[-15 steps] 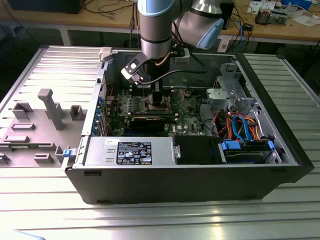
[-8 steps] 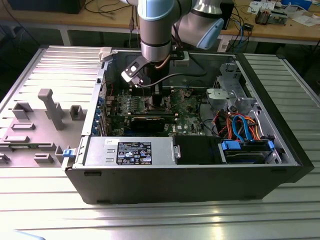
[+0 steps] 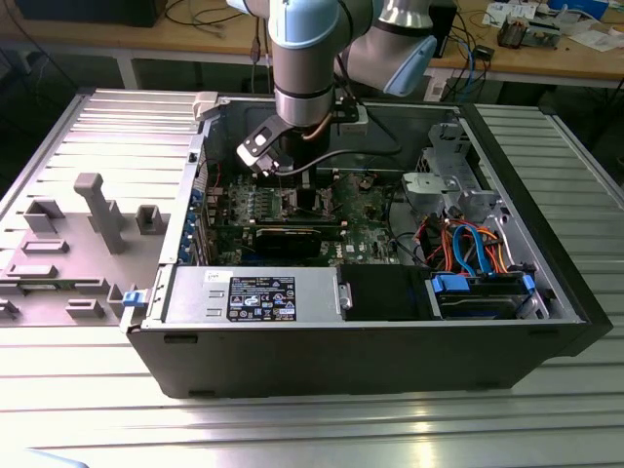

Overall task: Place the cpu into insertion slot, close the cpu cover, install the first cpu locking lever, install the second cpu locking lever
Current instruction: 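Place the cpu into insertion slot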

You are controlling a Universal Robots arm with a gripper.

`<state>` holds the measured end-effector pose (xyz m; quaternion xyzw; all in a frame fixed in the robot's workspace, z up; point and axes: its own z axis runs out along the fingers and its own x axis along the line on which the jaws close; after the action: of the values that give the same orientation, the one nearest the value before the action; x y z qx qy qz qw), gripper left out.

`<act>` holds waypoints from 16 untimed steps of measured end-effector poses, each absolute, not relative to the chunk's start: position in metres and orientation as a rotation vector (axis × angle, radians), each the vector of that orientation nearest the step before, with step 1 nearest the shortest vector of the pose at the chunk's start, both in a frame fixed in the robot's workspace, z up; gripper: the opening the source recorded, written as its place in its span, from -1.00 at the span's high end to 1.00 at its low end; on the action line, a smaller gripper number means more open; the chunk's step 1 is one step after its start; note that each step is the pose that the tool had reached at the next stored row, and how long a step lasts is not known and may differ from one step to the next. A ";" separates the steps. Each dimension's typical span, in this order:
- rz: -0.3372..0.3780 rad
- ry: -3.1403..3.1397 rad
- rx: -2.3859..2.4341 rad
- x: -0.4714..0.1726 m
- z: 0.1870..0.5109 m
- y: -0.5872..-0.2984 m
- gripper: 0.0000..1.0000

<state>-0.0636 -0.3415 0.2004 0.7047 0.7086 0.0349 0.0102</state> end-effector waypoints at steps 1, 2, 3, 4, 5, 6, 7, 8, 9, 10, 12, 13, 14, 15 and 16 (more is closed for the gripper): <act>0.109 2.211 2.200 -0.064 0.200 -0.342 -0.08; 0.109 2.211 2.200 -0.064 0.200 -0.341 -0.08; 0.109 2.211 2.200 -0.064 0.200 -0.342 -0.08; 0.109 2.208 2.203 -0.064 0.200 -0.342 -0.08; 0.109 2.206 2.205 -0.064 0.200 -0.341 -0.08; 0.110 2.205 2.206 -0.064 0.200 -0.341 -0.08; 0.109 2.204 2.207 -0.064 0.201 -0.342 -0.08; 0.109 2.201 2.209 -0.064 0.201 -0.342 -0.08; 0.109 2.199 2.212 -0.064 0.200 -0.342 -0.08; 0.109 2.198 2.213 -0.064 0.199 -0.342 -0.08; 0.108 2.197 2.213 -0.064 0.199 -0.342 -0.08; 0.109 2.197 2.213 -0.064 0.199 -0.342 -0.08; 0.109 2.197 2.213 -0.064 0.199 -0.342 -0.08; 0.109 2.197 2.214 -0.064 0.199 -0.342 -0.08; 0.109 2.197 2.214 -0.064 0.199 -0.342 -0.08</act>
<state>-0.0636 -0.3424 0.1990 0.7093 0.7040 0.0349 0.0105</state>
